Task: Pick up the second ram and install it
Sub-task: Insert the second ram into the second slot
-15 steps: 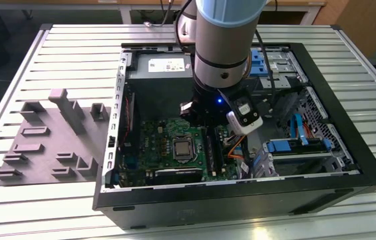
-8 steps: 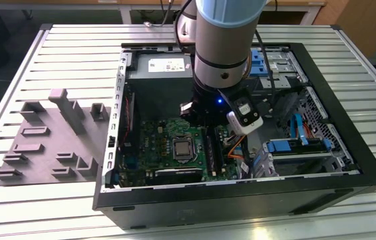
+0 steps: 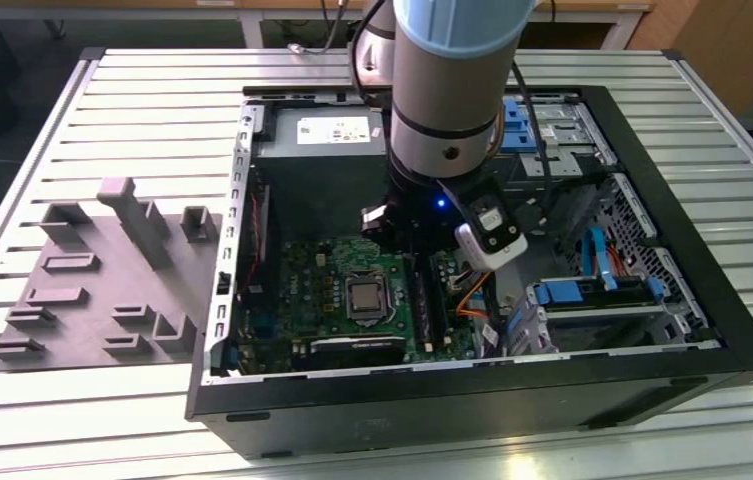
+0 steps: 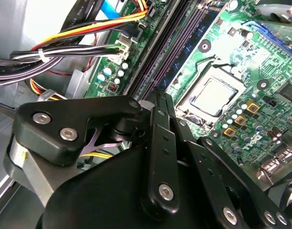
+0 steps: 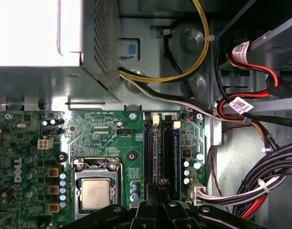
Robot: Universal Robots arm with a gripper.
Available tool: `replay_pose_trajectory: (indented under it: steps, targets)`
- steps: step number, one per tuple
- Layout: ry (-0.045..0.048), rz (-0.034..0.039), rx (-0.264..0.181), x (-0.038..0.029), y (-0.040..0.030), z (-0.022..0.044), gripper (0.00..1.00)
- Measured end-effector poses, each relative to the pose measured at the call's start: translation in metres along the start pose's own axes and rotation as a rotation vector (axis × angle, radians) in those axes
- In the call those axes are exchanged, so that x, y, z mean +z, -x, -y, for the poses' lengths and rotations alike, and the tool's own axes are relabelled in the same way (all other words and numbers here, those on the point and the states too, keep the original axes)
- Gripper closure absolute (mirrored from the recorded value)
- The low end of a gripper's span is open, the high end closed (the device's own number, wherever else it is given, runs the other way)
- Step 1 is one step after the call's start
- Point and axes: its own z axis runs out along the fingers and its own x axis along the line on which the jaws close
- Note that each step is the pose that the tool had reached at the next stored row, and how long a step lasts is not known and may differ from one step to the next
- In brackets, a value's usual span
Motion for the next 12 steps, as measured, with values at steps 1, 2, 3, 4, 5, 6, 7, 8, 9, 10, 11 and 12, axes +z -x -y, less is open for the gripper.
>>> replay_pose_trajectory:
  steps: [1, 2, 3, 4, 5, 6, 7, 8, 9, 10, 11, 12]
  targets:
    - [0.001, 0.0001, 0.0, 0.0001, 0.0, 0.0, 0.89]
    - [0.0013, 0.0001, 0.0, 0.0001, 0.0, -0.0001, 0.89]
    - [0.0013, 0.0001, 0.0, 0.0001, 0.0, -0.0001, 0.89]
    - [0.0014, 0.0, 0.0, 0.0001, 0.0, 0.0, 0.89]
    - [0.0014, 0.0, 0.0, 0.0001, 0.0, 0.0, 0.89]
    - [0.0022, 0.0, 0.0, 0.0003, 0.0, 0.0, 0.89]
    - [0.0029, 0.0, 0.0, 0.0008, -0.0001, 0.0001, 0.89]
    - [0.0039, -0.0001, 0.0, 0.0012, -0.0001, 0.0001, 0.89]
    - [0.0054, -0.0002, 0.0, 0.0015, -0.0001, 0.0001, 0.89]
    - [0.0081, -0.0002, 0.0, 0.0019, -0.0001, 0.0001, 0.89]
    - [0.0103, -0.0001, 0.0, 0.0022, -0.0001, 0.0, 0.89]
    - [0.0116, -0.0002, 0.001, 0.0025, -0.0001, 0.0, 0.89]
